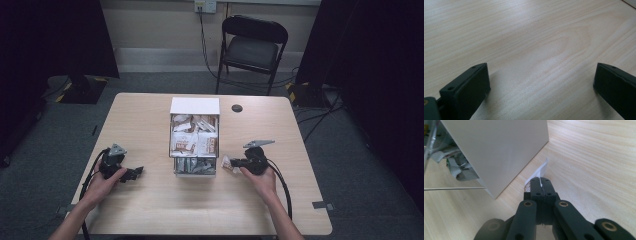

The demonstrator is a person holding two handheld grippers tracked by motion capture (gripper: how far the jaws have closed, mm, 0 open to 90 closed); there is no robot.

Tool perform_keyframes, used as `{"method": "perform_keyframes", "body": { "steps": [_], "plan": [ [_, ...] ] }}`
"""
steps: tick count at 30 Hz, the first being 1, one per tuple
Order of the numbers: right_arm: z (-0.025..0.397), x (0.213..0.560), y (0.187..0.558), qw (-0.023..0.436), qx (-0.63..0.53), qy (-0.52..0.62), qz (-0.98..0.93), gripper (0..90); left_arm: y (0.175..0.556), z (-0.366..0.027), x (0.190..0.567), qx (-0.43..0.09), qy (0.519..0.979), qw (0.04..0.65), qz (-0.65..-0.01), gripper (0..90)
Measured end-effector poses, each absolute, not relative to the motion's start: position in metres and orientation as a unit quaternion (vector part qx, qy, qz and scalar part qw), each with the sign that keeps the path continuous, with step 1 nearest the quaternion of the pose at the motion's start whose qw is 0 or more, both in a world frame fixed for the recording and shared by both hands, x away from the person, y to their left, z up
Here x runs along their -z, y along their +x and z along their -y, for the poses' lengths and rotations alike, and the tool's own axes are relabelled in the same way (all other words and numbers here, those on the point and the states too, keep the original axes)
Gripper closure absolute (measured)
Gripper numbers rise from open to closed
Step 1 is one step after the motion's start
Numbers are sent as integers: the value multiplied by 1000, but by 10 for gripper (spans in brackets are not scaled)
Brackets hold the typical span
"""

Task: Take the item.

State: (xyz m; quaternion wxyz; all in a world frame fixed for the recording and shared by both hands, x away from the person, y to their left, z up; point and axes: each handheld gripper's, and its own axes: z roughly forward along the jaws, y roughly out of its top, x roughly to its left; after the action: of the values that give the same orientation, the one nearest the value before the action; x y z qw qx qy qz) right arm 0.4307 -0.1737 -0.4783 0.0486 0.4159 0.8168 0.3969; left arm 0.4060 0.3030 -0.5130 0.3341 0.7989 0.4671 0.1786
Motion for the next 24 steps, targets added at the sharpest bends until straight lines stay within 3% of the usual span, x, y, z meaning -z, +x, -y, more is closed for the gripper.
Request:
{"method": "perform_keyframes", "body": {
  "steps": [10, 24],
  "plan": [
    [175, 486, 433, 48, -390, 427, -815, 874, 406, -303, 513, -177, 800, 334, -467, 1],
    [180, 485, 434, 64, -384, 444, -807, 694, 406, -303, 513, -179, 799, 334, -467, 1]
  ]
}}
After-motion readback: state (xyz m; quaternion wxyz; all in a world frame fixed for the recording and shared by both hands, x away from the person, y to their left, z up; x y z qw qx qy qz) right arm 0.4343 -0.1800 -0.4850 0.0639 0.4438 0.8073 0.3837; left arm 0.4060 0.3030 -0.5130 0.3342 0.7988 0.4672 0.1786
